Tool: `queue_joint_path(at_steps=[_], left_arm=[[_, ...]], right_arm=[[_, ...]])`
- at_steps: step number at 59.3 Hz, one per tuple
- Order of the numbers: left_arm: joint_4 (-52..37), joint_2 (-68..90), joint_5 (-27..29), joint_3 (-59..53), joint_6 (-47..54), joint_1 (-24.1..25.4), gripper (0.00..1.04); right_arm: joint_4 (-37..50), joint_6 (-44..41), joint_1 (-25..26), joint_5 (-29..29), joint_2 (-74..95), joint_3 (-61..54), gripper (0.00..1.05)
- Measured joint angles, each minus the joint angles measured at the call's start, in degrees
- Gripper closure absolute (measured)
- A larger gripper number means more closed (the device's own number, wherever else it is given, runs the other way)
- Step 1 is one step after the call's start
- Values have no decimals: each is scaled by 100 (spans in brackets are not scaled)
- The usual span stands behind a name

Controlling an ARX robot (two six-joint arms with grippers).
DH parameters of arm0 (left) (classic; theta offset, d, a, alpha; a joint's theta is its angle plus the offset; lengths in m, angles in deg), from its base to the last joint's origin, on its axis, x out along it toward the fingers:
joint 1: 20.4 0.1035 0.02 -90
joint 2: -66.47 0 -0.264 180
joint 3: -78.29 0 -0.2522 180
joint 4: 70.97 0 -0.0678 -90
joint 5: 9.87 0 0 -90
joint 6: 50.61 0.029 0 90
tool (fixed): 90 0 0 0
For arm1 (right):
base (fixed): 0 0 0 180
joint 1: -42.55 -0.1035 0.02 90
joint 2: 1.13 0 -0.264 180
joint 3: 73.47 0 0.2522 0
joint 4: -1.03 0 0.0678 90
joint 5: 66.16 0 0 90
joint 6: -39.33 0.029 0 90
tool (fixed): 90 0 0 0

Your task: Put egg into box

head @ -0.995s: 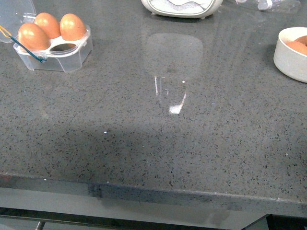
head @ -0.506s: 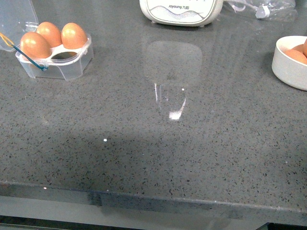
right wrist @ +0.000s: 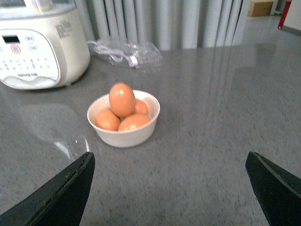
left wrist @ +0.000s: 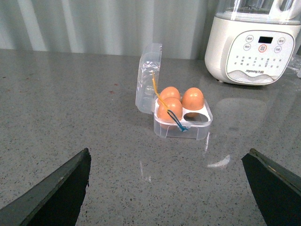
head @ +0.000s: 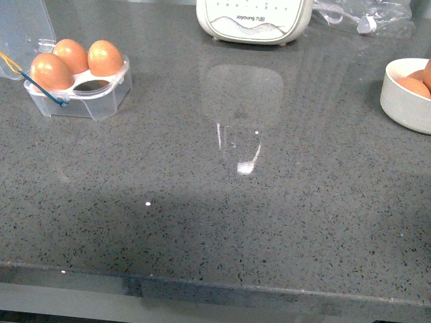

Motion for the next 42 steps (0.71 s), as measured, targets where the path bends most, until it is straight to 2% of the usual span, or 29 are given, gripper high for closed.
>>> queue_joint_path(at_steps=[11,19,31,42], left_arm=[[0,0,0,0,0,0,7],[0,0,2,0,0,0,7],[0,0,2,0,0,0,7],[0,0,2,0,0,0,7]], right_arm=[[1679,-107,706,-975,1864,658,7],[2636,-219,800,-1110,3348,1357,7],[2942,-400,931,-1303,4905,2380,7],[2806,-507,973,-1512,6033,3126,7]])
